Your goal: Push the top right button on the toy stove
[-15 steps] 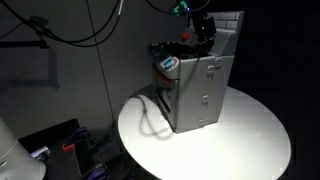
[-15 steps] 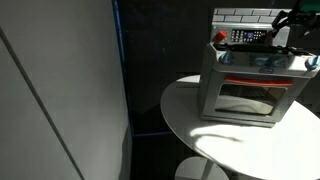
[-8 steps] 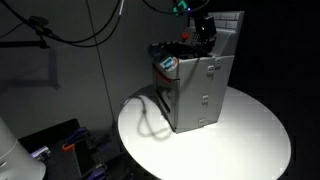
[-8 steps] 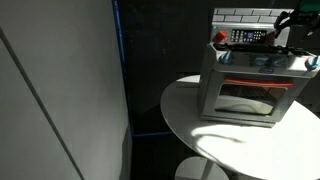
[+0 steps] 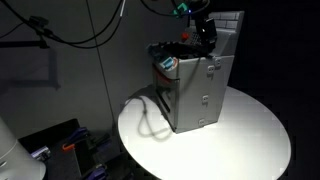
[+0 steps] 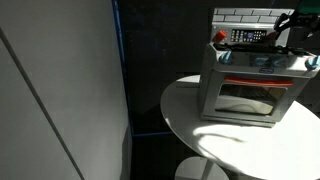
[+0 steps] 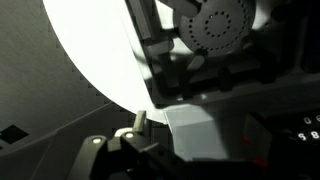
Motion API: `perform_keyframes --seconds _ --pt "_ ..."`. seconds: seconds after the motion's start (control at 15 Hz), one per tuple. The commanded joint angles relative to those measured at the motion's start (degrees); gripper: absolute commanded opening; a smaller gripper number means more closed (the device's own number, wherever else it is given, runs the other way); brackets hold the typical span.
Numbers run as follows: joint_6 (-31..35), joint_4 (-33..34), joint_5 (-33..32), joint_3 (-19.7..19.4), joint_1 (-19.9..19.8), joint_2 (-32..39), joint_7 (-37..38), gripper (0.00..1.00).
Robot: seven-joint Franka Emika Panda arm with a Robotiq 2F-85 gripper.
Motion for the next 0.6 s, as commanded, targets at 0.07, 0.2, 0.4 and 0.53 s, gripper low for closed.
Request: perform_keyframes --seconds 0.07,0.2,0.4,0.53 --pt "-1.2 2.9 -1.2 -0.8 0.7 1.7 1.7 1.00" --pt "-0.9 3.1 -0.8 -0.7 0.7 2.0 1.4 1.00" --pt "-0.5 3.4 -0.3 -0.6 0.6 2.4 0.9 1.00" --pt "-0.2 3.5 0.0 -0.5 0.6 2.5 0.8 1.00"
